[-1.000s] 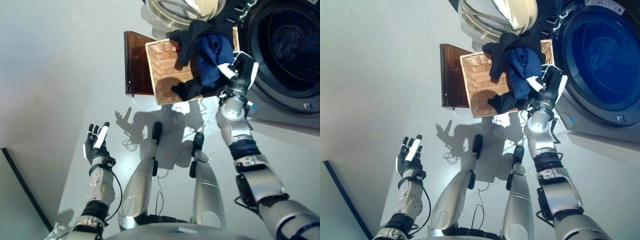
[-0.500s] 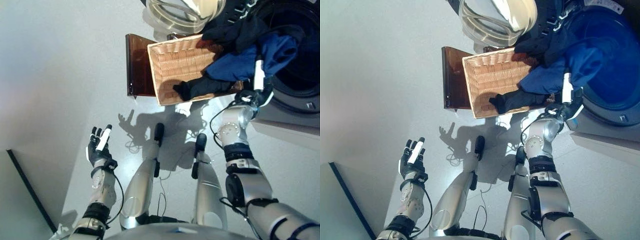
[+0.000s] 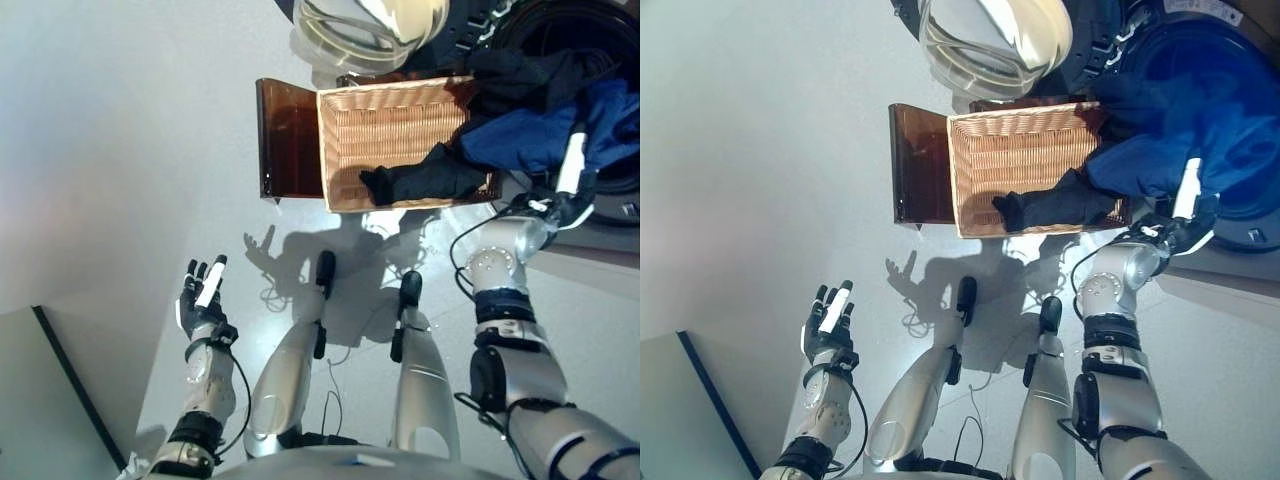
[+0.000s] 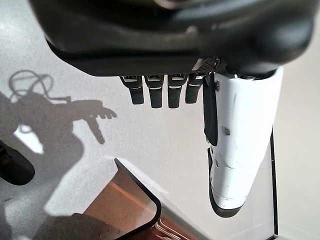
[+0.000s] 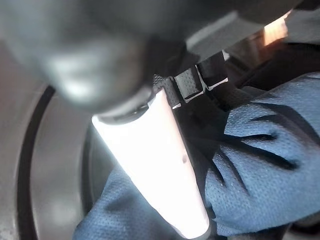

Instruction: Pick up the clothes and place them into the washing machine

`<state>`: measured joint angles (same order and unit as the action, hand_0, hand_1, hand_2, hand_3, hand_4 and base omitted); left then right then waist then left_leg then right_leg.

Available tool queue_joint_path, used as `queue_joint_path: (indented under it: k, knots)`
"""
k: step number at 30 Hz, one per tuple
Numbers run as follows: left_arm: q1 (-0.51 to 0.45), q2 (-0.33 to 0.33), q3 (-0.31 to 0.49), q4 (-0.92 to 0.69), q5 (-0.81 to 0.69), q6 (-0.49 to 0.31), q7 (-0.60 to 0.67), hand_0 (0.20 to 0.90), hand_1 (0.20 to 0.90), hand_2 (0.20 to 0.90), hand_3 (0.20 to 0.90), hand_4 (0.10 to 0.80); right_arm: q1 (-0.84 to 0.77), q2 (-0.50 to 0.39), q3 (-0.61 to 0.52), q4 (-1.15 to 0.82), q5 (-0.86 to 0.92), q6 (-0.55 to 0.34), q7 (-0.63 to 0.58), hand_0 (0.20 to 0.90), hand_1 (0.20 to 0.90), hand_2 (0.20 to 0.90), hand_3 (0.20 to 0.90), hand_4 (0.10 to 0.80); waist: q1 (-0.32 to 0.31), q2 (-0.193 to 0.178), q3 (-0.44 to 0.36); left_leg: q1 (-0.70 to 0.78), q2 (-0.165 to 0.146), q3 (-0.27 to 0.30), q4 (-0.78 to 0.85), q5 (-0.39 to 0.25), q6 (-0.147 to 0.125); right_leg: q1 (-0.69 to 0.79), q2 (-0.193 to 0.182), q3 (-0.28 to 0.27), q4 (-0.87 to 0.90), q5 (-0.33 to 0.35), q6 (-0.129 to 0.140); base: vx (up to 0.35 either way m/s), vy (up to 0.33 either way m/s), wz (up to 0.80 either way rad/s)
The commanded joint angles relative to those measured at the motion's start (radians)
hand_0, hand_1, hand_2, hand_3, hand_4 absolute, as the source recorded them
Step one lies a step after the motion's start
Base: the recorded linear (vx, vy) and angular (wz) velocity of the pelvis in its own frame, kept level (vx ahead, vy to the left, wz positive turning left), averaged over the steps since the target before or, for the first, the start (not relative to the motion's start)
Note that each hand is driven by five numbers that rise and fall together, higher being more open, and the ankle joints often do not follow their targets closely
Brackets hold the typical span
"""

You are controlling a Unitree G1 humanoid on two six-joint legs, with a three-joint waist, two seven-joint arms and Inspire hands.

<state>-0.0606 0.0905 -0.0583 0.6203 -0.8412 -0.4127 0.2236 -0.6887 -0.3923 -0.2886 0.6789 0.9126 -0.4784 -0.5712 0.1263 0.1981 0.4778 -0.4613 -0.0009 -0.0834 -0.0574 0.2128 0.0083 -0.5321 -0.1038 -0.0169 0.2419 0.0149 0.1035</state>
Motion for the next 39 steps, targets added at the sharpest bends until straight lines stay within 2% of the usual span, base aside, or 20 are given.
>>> queue_joint_path:
  k: [1, 2, 3, 4, 7, 10, 12, 16, 22, 27, 32, 38, 39]
  knots:
    - [0.065, 0.068, -0.010, 0.000, 0.002, -0.054, -0.013, 0.900, 0.900, 0.900, 0.900, 0.800, -0.034, -0.241, -0.052, 0.024, -0.037, -0.085, 0.006, 0.200, 0.200, 0.200, 0.200, 0.300, 0.005, 0.014, -0.156, 0.026, -0.042, 0.024, 0.003, -0.078, -0.056, 0.038, 0.031, 0.075, 0.017, -0.096, -0.029, 0.000, 0.000, 0.00]
    - [0.063, 0.066, -0.011, 0.000, 0.002, -0.055, -0.014, 0.900, 0.900, 0.900, 0.900, 0.800, -0.040, -0.248, -0.050, 0.033, -0.032, -0.085, 0.011, 0.200, 0.200, 0.200, 0.200, 0.300, 0.006, 0.016, -0.155, 0.026, -0.042, 0.024, 0.003, -0.078, -0.056, 0.038, 0.031, 0.076, 0.018, -0.096, -0.028, 0.000, 0.000, 0.00]
    - [0.071, 0.082, -0.014, 0.002, 0.000, -0.052, -0.023, 0.900, 0.900, 0.900, 0.900, 0.800, -0.100, -0.347, -0.019, 0.114, -0.001, -0.043, 0.036, 0.200, 0.200, 0.200, 0.200, 0.300, 0.011, 0.014, -0.162, 0.028, -0.042, 0.025, 0.001, -0.077, -0.060, 0.038, 0.029, 0.075, 0.020, -0.097, -0.027, 0.000, 0.000, 0.00]
    - [0.069, 0.079, -0.014, 0.003, -0.001, -0.052, -0.024, 0.900, 0.900, 0.900, 0.900, 0.800, -0.111, -0.357, -0.012, 0.129, 0.008, -0.043, 0.046, 0.200, 0.200, 0.200, 0.200, 0.300, 0.011, 0.017, -0.161, 0.028, -0.042, 0.025, 0.000, -0.077, -0.060, 0.037, 0.029, 0.076, 0.020, -0.097, -0.027, 0.000, 0.000, 0.00]
    - [0.076, 0.103, -0.032, 0.004, -0.009, -0.046, -0.053, 0.900, 0.900, 0.900, 0.900, 0.800, -0.301, -0.562, 0.116, 0.343, 0.053, 0.067, 0.115, 0.200, 0.200, 0.200, 0.200, 0.300, 0.022, 0.018, -0.171, 0.032, -0.042, 0.031, -0.005, -0.074, -0.069, 0.033, 0.029, 0.079, 0.025, -0.099, -0.026, 0.003, -0.020, 0.03]
    - [0.077, 0.111, -0.036, 0.000, -0.014, -0.044, -0.063, 0.900, 0.900, 0.900, 0.900, 0.800, -0.399, -0.628, 0.174, 0.422, 0.083, 0.095, 0.135, 0.200, 0.200, 0.200, 0.200, 0.300, 0.025, 0.022, -0.177, 0.035, -0.043, 0.032, -0.009, -0.073, -0.072, 0.034, 0.029, 0.080, 0.026, -0.101, -0.025, 0.017, -0.019, 0.06]
    - [0.080, 0.122, -0.043, 0.000, -0.018, -0.040, -0.070, 0.900, 0.900, 0.900, 0.900, 0.800, -0.523, -0.698, 0.242, 0.471, 0.117, 0.108, 0.146, 0.200, 0.200, 0.200, 0.200, 0.300, 0.030, 0.026, -0.188, 0.042, -0.041, 0.034, -0.014, -0.069, -0.077, 0.037, 0.029, 0.079, 0.030, -0.105, -0.025, 0.023, -0.019, 0.16]
    - [0.085, 0.123, -0.053, 0.010, -0.021, -0.032, -0.077, 0.900, 0.900, 0.900, 0.900, 0.800, -0.658, -0.764, 0.339, 0.534, 0.135, 0.124, 0.146, 0.200, 0.200, 0.200, 0.200, 0.300, 0.030, 0.036, -0.204, 0.049, -0.042, 0.035, -0.022, -0.069, -0.079, 0.036, 0.032, 0.083, 0.035, -0.110, -0.025, 0.018, -0.009, -0.03]
    - [0.085, 0.122, -0.062, 0.011, -0.021, -0.023, -0.087, 0.900, 0.900, 0.900, 0.900, 0.800, -0.778, -0.806, 0.436, 0.598, 0.132, 0.153, 0.142, 0.200, 0.200, 0.200, 0.200, 0.300, 0.028, 0.049, -0.216, 0.053, -0.039, 0.037, -0.023, -0.070, -0.081, 0.034, 0.032, 0.084, 0.041, -0.114, -0.026, 0.005, -0.011, -0.03]
    - [0.087, 0.119, -0.072, 0.005, -0.024, -0.013, -0.095, 0.900, 0.900, 0.900, 0.900, 0.800, -0.816, -0.795, 0.475, 0.632, 0.113, 0.180, 0.147, 0.200, 0.200, 0.200, 0.200, 0.300, 0.030, 0.066, -0.224, 0.055, -0.042, 0.040, -0.023, -0.070, -0.080, 0.029, 0.033, 0.086, 0.049, -0.119, -0.028, 0.000, -0.003, 0.00]
    - [0.089, 0.116, -0.073, -0.010, -0.032, -0.015, -0.100, 0.900, 0.900, 0.900, 0.900, 0.800, -0.819, -0.777, 0.471, 0.613, 0.117, 0.172, 0.147, 0.200, 0.200, 0.200, 0.200, 0.300, 0.033, 0.084, -0.219, 0.051, -0.046, 0.043, -0.020, -0.069, -0.080, 0.016, 0.031, 0.088, 0.064, -0.123, -0.029, -0.003, -0.001, -0.01]
    - [0.086, 0.111, -0.088, -0.057, -0.057, -0.027, -0.105, 0.900, 0.900, 0.900, 0.900, 0.800, -0.795, -0.698, 0.400, 0.513, 0.157, 0.093, 0.122, 0.200, 0.200, 0.200, 0.200, 0.300, 0.039, 0.134, -0.192, 0.034, -0.052, 0.056, -0.011, -0.063, -0.080, -0.015, 0.028, 0.104, 0.100, -0.138, -0.035, -0.011, -0.006, -0.02]
    - [0.087, 0.111, -0.087, -0.057, -0.058, -0.027, -0.105, 0.900, 0.900, 0.900, 0.900, 0.800, -0.789, -0.695, 0.395, 0.507, 0.156, 0.091, 0.119, 0.200, 0.200, 0.200, 0.200, 0.300, 0.038, 0.133, -0.191, 0.033, -0.052, 0.057, -0.010, -0.063, -0.080, -0.017, 0.028, 0.105, 0.103, -0.139, -0.035, -0.027, -0.009, -0.09]
